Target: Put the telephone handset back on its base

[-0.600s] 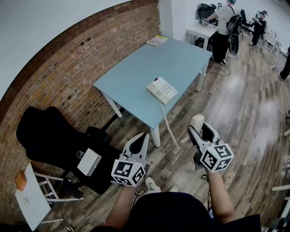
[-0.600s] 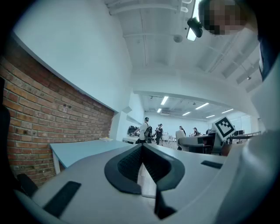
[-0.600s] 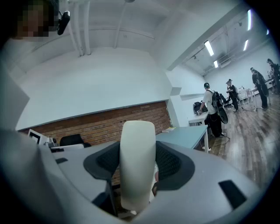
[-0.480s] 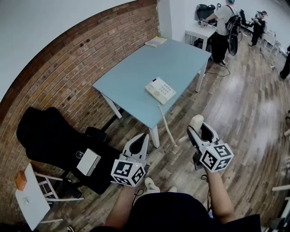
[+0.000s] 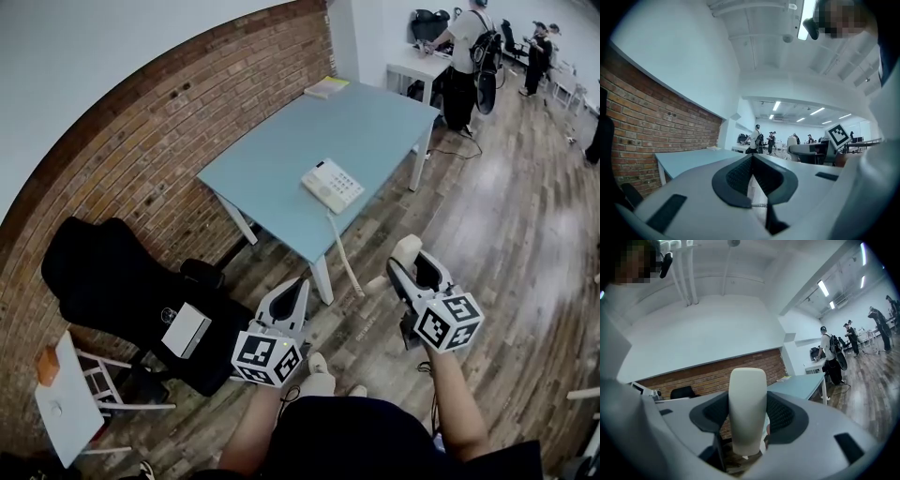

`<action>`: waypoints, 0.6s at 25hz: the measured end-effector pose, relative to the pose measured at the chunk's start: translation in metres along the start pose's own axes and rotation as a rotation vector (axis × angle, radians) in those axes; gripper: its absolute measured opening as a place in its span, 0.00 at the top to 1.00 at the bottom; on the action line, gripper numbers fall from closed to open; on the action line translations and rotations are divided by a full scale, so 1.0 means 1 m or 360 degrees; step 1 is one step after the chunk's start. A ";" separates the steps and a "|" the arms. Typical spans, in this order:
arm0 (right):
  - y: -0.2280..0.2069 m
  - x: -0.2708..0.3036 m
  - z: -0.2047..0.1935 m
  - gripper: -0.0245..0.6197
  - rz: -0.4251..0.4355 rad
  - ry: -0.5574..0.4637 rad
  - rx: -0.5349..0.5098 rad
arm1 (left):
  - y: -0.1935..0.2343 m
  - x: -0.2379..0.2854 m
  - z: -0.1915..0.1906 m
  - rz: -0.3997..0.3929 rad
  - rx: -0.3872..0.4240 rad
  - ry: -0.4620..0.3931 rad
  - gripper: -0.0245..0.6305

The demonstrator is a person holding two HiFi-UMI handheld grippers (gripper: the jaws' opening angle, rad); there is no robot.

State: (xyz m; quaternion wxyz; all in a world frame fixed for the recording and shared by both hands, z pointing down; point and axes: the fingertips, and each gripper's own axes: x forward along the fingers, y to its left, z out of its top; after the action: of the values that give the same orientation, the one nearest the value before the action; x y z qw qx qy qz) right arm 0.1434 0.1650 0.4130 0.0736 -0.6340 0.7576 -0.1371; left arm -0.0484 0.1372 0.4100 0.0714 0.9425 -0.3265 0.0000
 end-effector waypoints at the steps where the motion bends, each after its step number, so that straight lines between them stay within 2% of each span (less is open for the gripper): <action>1: 0.000 0.001 0.000 0.57 0.0004 0.0000 0.0000 | 0.001 0.000 0.000 0.0004 -0.0001 -0.0003 0.95; 15: -0.002 0.041 -0.004 0.57 0.0034 0.0036 0.0008 | 0.035 0.025 0.000 0.0015 -0.0027 -0.0002 0.95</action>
State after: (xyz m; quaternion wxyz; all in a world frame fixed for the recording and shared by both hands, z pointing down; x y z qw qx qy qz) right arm 0.1361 0.1254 0.4202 0.0679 -0.6240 0.7647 -0.1454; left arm -0.0507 0.0949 0.4162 0.0791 0.9403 -0.3310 -0.0030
